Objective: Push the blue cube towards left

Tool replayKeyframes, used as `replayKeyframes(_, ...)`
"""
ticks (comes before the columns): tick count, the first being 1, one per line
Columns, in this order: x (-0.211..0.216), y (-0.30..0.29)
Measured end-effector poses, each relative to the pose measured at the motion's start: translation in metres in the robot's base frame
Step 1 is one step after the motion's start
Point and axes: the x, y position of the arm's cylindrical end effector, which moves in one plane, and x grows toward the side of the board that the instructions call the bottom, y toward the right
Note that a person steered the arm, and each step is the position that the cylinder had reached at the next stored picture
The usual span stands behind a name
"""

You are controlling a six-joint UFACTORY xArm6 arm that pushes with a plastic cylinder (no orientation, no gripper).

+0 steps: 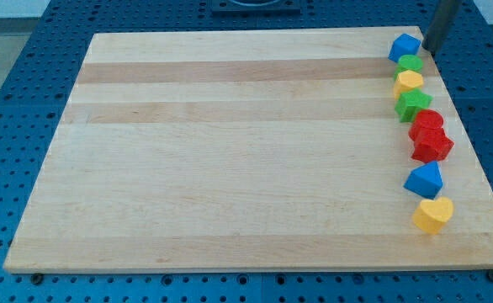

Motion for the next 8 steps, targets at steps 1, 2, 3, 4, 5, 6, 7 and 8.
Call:
replayKeyframes(1, 0.005, 0.0)
replayKeyframes(2, 0.011, -0.027)
replayKeyframes(3, 0.011, -0.057)
replayKeyframes(4, 0.01, -0.087)
replayKeyframes(5, 0.011, -0.133)
replayKeyframes(6, 0.012, -0.171)
replayKeyframes(7, 0.012, -0.208)
replayKeyframes(8, 0.012, -0.242)
